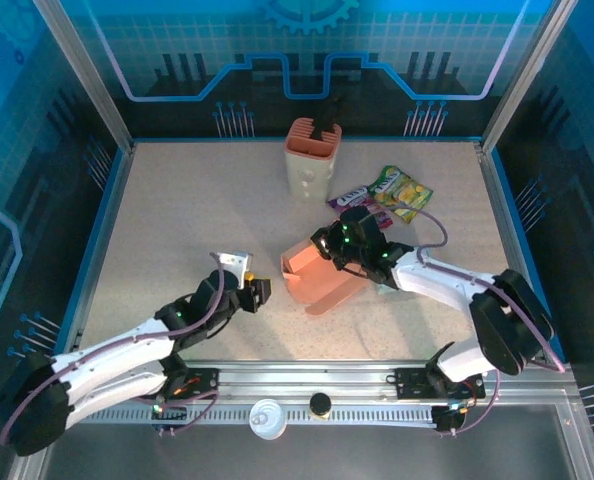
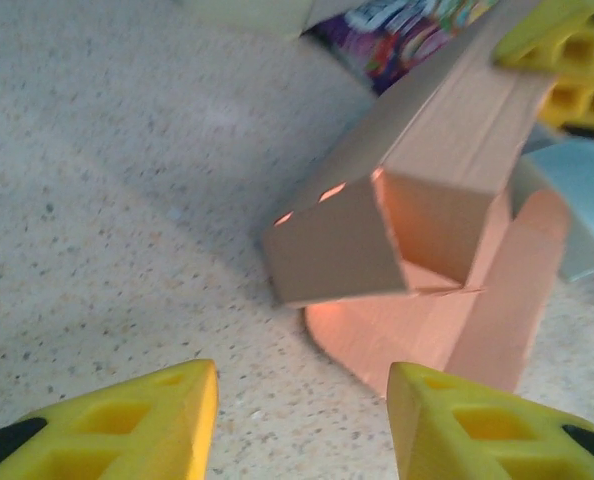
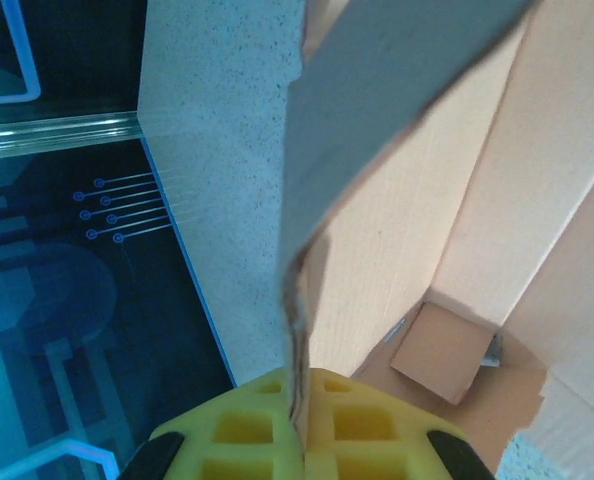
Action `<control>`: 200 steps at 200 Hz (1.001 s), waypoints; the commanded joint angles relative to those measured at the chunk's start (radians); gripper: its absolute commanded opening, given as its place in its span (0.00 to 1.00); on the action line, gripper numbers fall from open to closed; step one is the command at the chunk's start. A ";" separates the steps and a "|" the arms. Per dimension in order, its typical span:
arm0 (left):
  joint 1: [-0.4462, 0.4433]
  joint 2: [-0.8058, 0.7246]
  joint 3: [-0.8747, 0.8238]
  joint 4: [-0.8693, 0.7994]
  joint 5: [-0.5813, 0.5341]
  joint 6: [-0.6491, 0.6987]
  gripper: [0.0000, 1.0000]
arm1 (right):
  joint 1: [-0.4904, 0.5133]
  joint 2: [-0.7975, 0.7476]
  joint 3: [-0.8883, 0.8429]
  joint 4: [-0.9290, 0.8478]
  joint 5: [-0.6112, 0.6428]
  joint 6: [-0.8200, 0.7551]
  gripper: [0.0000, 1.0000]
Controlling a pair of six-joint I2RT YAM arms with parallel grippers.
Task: Fold the paper box
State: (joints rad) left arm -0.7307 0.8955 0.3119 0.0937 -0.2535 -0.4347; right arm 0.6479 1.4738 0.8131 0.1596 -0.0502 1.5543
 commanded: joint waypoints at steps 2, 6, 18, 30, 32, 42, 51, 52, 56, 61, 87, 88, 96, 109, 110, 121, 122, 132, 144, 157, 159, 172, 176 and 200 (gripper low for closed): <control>0.078 0.066 0.021 0.110 0.115 0.023 0.50 | -0.024 0.079 0.025 0.090 -0.041 -0.022 0.00; 0.089 0.081 0.019 0.126 0.121 0.026 0.50 | -0.026 0.091 0.026 0.104 -0.045 -0.025 0.00; 0.104 0.124 0.013 0.181 0.139 0.047 0.50 | -0.030 0.123 0.022 0.177 -0.057 -0.030 0.00; 0.106 0.169 0.013 0.238 0.168 0.079 0.50 | -0.034 0.149 0.011 0.231 -0.065 -0.030 0.00; 0.105 0.178 0.012 0.245 0.171 0.085 0.50 | -0.034 0.153 0.011 0.237 -0.067 -0.030 0.00; 0.106 0.215 0.010 0.281 0.196 0.107 0.51 | -0.037 0.170 0.004 0.274 -0.073 -0.028 0.00; 0.106 0.248 0.001 0.326 0.215 0.127 0.51 | -0.039 0.181 -0.005 0.304 -0.078 -0.024 0.00; 0.105 0.251 0.000 0.330 0.218 0.130 0.52 | -0.039 0.182 -0.006 0.307 -0.078 -0.024 0.00; 0.103 0.264 -0.007 0.354 0.232 0.141 0.52 | -0.040 0.184 -0.009 0.315 -0.080 -0.021 0.00; 0.102 0.280 -0.016 0.387 0.245 0.152 0.52 | -0.043 0.185 -0.014 0.324 -0.082 -0.019 0.00; 0.067 0.320 -0.058 0.493 0.230 0.180 0.53 | -0.047 0.170 -0.032 0.342 -0.075 -0.020 0.00; 0.065 0.320 -0.060 0.497 0.228 0.181 0.53 | -0.047 0.169 -0.032 0.342 -0.075 -0.020 0.00; 0.054 0.323 -0.069 0.523 0.213 0.187 0.54 | -0.048 0.162 -0.034 0.343 -0.076 -0.020 0.00; 0.052 0.334 -0.072 0.545 0.199 0.188 0.55 | -0.049 0.152 -0.040 0.341 -0.076 -0.022 0.00; 0.052 0.336 -0.072 0.545 0.198 0.188 0.55 | -0.049 0.152 -0.040 0.341 -0.076 -0.022 0.00; 0.052 0.355 -0.061 0.550 0.192 0.196 0.55 | -0.049 0.149 -0.041 0.340 -0.078 -0.020 0.00; 0.052 0.356 -0.061 0.551 0.191 0.196 0.55 | -0.049 0.149 -0.042 0.341 -0.079 -0.020 0.00; 0.051 0.379 -0.051 0.566 0.188 0.200 0.55 | -0.047 0.150 -0.043 0.343 -0.083 -0.017 0.00; 0.051 0.406 -0.038 0.581 0.191 0.203 0.54 | -0.045 0.150 -0.046 0.353 -0.085 -0.013 0.00; 0.053 0.437 -0.024 0.588 0.183 0.205 0.53 | -0.045 0.157 -0.050 0.362 -0.089 -0.007 0.00; 0.052 0.442 -0.024 0.591 0.182 0.205 0.53 | -0.045 0.158 -0.051 0.366 -0.089 -0.007 0.00; 0.052 0.472 -0.020 0.614 0.174 0.210 0.51 | -0.044 0.166 -0.054 0.382 -0.097 0.000 0.00; 0.052 0.480 -0.019 0.617 0.170 0.208 0.50 | -0.044 0.167 -0.055 0.386 -0.097 0.001 0.00; 0.050 0.516 -0.014 0.659 0.161 0.202 0.46 | -0.040 0.165 -0.059 0.394 -0.097 0.003 0.00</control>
State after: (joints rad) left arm -0.6754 1.3827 0.2626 0.6655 -0.0677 -0.2516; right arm 0.6113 1.6440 0.7654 0.5114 -0.1364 1.5524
